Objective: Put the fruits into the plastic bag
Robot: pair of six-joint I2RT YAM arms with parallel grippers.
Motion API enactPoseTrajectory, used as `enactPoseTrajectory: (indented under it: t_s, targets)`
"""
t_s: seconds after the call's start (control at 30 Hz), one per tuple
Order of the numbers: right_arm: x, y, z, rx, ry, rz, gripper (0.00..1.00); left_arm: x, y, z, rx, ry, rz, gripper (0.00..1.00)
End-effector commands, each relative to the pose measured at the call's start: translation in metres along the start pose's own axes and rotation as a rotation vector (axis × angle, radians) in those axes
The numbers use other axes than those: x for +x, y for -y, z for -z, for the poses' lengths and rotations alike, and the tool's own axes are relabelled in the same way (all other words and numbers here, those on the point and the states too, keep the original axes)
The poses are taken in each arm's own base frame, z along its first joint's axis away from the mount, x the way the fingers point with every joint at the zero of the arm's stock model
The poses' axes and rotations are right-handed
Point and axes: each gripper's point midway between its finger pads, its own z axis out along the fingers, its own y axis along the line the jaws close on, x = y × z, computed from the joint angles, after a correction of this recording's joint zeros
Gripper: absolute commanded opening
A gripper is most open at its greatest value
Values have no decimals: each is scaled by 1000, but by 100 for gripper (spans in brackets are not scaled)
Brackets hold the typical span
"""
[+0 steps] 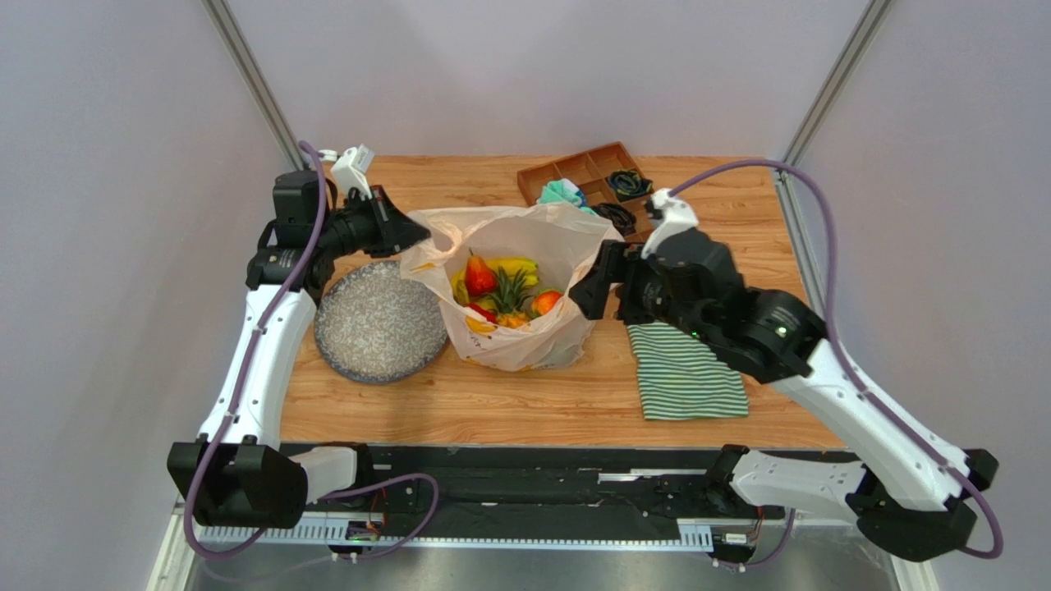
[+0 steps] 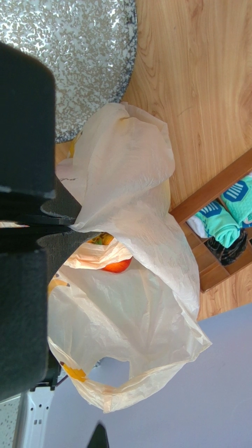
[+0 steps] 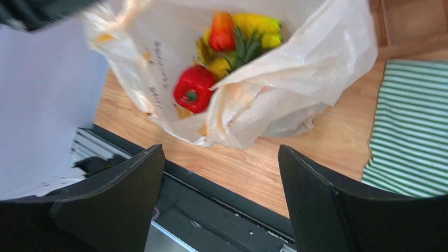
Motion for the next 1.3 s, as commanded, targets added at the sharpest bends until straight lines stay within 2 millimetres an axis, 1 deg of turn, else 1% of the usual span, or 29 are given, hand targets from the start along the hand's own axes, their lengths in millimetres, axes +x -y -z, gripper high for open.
enactPoseTrajectory:
  t_s: [0.0, 0.07, 0.13, 0.23, 0.3, 0.33, 0.37, 0.4, 0.43, 0.47, 0.5, 0.53, 0.57, 0.6, 0.63, 0.67, 0.7, 0.77, 0.8, 0.87, 0.9, 0.93, 0.97, 1.0, 1.03, 1.07, 1.17, 1.23, 1.27]
  targets:
    - [23, 1, -34, 4, -64, -23, 82, -7, 1, -2, 19, 22, -15, 0]
    - [27, -3, -48, -4, -78, -11, 81, -7, 1, -2, 21, 22, -13, 0]
    - [31, 1, -62, 21, -100, 11, 80, -7, 1, -2, 21, 22, -15, 0]
    - [27, 3, -76, 22, -93, 44, 75, -7, 0, -2, 18, 20, -13, 0]
    - [19, 4, -85, 18, -78, 55, 60, -7, 0, -4, 26, 18, -6, 0]
    - [9, -1, -84, 3, -59, 63, 49, -8, 1, -5, 29, 18, -3, 0]
    - [2, -3, -86, -5, -56, 70, 21, -9, -2, -9, 31, 18, 5, 0]
    - [-5, -6, -84, -14, -46, 78, 12, -9, -2, -11, 32, 12, 39, 0]
    - [-14, -9, -81, -17, -31, 98, 3, -19, 3, -10, 40, 22, 46, 0]
    - [-36, -18, -70, -24, 10, 130, 0, -22, 8, -13, 62, 9, 91, 0]
    - [-47, -21, -62, -26, 29, 148, 0, -30, 14, -12, 74, 20, 105, 0]
    - [-60, -27, -53, -36, 55, 159, 0, -48, 27, -7, 97, 52, 100, 0]
    - [-79, -37, -37, -56, 96, 166, 0, -60, 36, -5, 113, 77, 139, 0]
    - [-90, -42, -26, -72, 127, 166, 0, -70, 42, -2, 123, 99, 150, 0]
    - [-97, -46, -17, -86, 149, 165, 0, -84, 53, 3, 144, 132, 146, 0]
    - [-104, -49, -10, -98, 169, 159, 0, -93, 58, 4, 157, 155, 178, 0]
    - [-110, -52, 3, -118, 200, 153, 0, -98, 62, 6, 168, 165, 186, 0]
    - [-114, -53, 12, -132, 231, 141, 0, -103, 65, 6, 183, 169, 217, 0]
    - [-108, -49, 9, -123, 220, 137, 0, -102, 66, 6, 185, 167, 228, 0]
    - [-104, -45, 15, -123, 222, 129, 0, -95, 61, 2, 183, 158, 262, 0]
    - [-96, -41, 11, -115, 199, 121, 0, -87, 55, -1, 175, 143, 284, 0]
    - [-94, -39, 15, -118, 200, 114, 0, -83, 53, -2, 171, 139, 296, 0]
    - [-91, -39, 15, -124, 191, 111, 0, -82, 53, -1, 173, 148, 297, 0]
    - [-88, -37, 16, -122, 187, 107, 0, -76, 48, -3, 162, 142, 307, 0]
    - [-83, -34, 14, -114, 176, 105, 0, -73, 46, -4, 157, 141, 311, 0]
    - [-81, -32, 16, -112, 175, 102, 0, -70, 43, -4, 146, 144, 301, 0]
    - [-67, -21, 10, -82, 143, 98, 0, -52, 30, -10, 122, 104, 285, 0]
    - [-57, -16, 4, -66, 118, 89, 0, -34, 20, -16, 110, 57, 284, 0]
    - [-47, -9, -2, -48, 93, 90, 0, -28, 17, -17, 109, 41, 250, 0]
